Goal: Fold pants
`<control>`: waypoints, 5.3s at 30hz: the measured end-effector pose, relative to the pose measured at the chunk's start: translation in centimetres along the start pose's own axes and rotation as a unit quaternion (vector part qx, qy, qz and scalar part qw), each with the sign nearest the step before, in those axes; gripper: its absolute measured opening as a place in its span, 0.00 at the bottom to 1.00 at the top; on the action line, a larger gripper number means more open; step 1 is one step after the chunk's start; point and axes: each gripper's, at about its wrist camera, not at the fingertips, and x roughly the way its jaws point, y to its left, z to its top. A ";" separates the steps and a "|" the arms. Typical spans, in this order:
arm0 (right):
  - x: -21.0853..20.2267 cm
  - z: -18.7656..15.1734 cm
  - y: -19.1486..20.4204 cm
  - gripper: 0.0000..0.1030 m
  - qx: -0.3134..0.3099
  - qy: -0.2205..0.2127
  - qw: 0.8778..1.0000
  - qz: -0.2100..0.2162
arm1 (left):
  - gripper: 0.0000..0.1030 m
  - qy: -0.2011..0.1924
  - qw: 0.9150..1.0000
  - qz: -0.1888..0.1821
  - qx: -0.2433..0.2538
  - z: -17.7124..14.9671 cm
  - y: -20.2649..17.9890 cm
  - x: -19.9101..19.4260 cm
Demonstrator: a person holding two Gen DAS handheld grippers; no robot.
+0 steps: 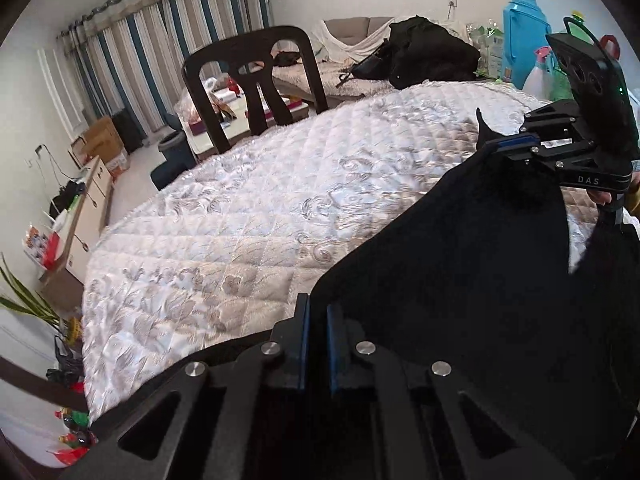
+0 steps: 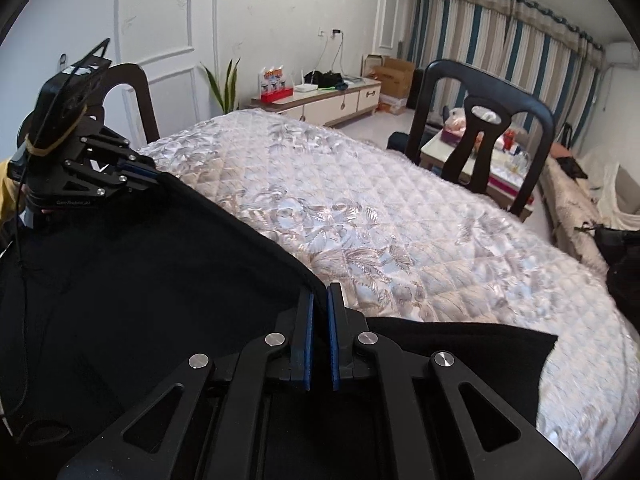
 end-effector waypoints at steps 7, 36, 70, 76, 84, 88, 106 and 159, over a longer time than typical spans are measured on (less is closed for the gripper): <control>-4.7 -1.9 3.2 0.06 0.001 -0.030 0.999 -0.014 | 0.09 -0.015 1.000 0.015 0.002 -2.1 -2.9 -4.2; -16.7 -14.2 14.6 0.05 0.020 -0.041 0.999 -0.028 | 0.09 -0.034 0.999 0.014 -0.024 -14.7 -14.6 -16.0; -17.2 -19.5 16.3 0.13 0.035 0.052 0.998 -0.026 | 0.18 0.004 0.998 -0.037 -0.049 -19.7 -18.5 -17.6; -20.1 -18.5 15.0 0.18 0.057 0.006 0.998 -0.030 | 0.21 -0.009 0.992 -0.086 -0.091 -19.5 -17.4 -19.5; -15.9 -14.9 11.6 0.47 0.121 -0.003 0.990 -0.075 | 0.42 -0.054 0.986 -0.101 -0.125 -16.7 -16.0 -19.7; -12.4 -13.1 11.3 0.47 0.121 0.030 0.989 -0.080 | 0.46 -0.052 0.984 -0.108 -0.134 -15.8 -16.0 -18.3; -16.2 -16.4 7.6 0.04 0.238 0.023 0.959 -0.150 | 0.47 -0.034 0.975 -0.155 -0.158 -14.9 -16.7 -15.6; -22.0 -26.2 3.1 0.50 0.354 0.063 0.902 -0.238 | 0.57 0.005 0.964 -0.257 -0.073 -3.4 -25.2 -9.6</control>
